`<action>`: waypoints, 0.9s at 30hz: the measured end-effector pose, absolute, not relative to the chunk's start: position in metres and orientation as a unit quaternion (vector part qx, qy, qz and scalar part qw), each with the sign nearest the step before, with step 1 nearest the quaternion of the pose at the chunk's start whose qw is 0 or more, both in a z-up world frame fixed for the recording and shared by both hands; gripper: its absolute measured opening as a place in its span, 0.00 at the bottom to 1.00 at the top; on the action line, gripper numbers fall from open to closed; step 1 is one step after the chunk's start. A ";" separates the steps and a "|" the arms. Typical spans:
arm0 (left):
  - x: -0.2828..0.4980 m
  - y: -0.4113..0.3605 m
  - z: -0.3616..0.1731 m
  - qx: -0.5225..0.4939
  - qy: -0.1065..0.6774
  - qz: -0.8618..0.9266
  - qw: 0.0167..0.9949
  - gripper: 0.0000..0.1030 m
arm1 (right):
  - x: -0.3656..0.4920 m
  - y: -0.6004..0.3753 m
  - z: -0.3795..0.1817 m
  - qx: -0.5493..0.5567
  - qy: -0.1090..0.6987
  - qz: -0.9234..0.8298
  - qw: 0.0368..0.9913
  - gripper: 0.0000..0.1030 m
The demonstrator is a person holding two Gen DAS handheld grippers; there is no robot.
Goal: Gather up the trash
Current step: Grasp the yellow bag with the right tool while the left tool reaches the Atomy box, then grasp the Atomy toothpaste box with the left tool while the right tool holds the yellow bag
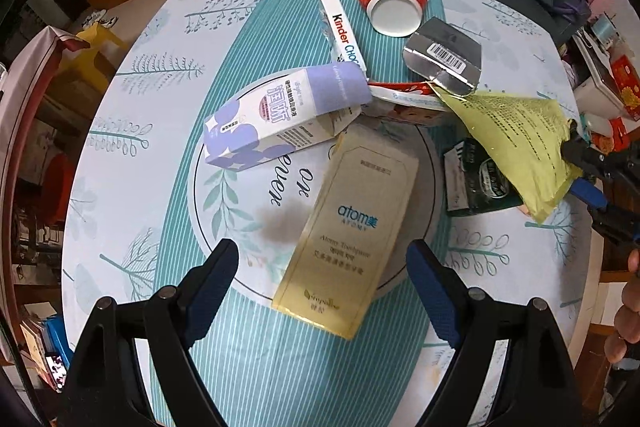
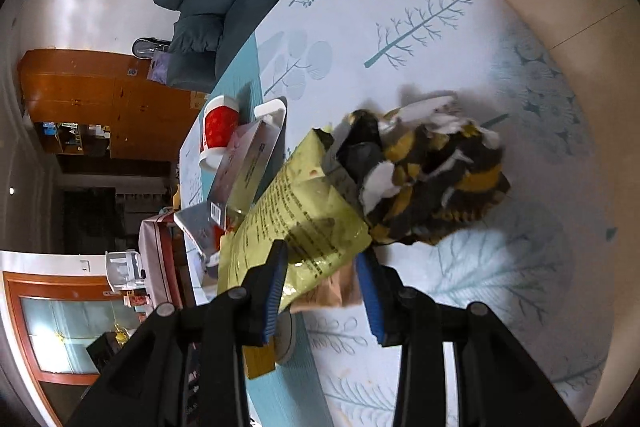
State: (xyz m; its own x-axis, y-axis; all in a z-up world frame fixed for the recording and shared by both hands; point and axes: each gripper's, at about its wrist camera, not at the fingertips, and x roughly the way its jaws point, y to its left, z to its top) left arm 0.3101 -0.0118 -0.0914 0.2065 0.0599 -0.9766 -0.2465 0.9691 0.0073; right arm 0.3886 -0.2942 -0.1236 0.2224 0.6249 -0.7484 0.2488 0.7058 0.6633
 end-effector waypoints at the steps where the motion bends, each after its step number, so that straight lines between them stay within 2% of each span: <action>1: 0.311 -0.012 -0.093 -0.076 0.623 0.099 0.772 0.82 | 0.390 -0.293 -0.125 0.358 0.609 0.135 0.695 0.34; 11: 0.325 -0.012 -0.111 -0.080 0.635 0.095 0.762 0.82 | 0.401 -0.293 -0.129 0.382 0.584 0.139 0.703 0.34; 12: 0.326 -0.013 -0.112 -0.079 0.635 0.095 0.763 0.79 | 0.400 -0.293 -0.128 0.378 0.580 0.140 0.708 0.34; 13: 0.327 -0.013 -0.112 -0.080 0.635 0.093 0.763 0.70 | 0.400 -0.291 -0.125 0.372 0.574 0.142 0.715 0.29; 14: 0.328 -0.014 -0.114 -0.085 0.637 0.085 0.761 0.64 | 0.399 -0.291 -0.123 0.367 0.569 0.145 0.722 0.19; 15: 0.329 -0.015 -0.115 -0.088 0.640 0.081 0.759 0.59 | 0.398 -0.290 -0.121 0.362 0.564 0.150 0.727 0.15; 20: 0.328 -0.018 -0.116 -0.087 0.633 0.083 0.765 0.57 | 0.393 -0.280 -0.102 0.320 0.533 0.174 0.764 0.05; 27: 0.304 -0.018 -0.099 -0.090 0.614 0.087 0.779 0.55 | 0.365 -0.257 -0.043 0.206 0.462 0.234 0.830 0.04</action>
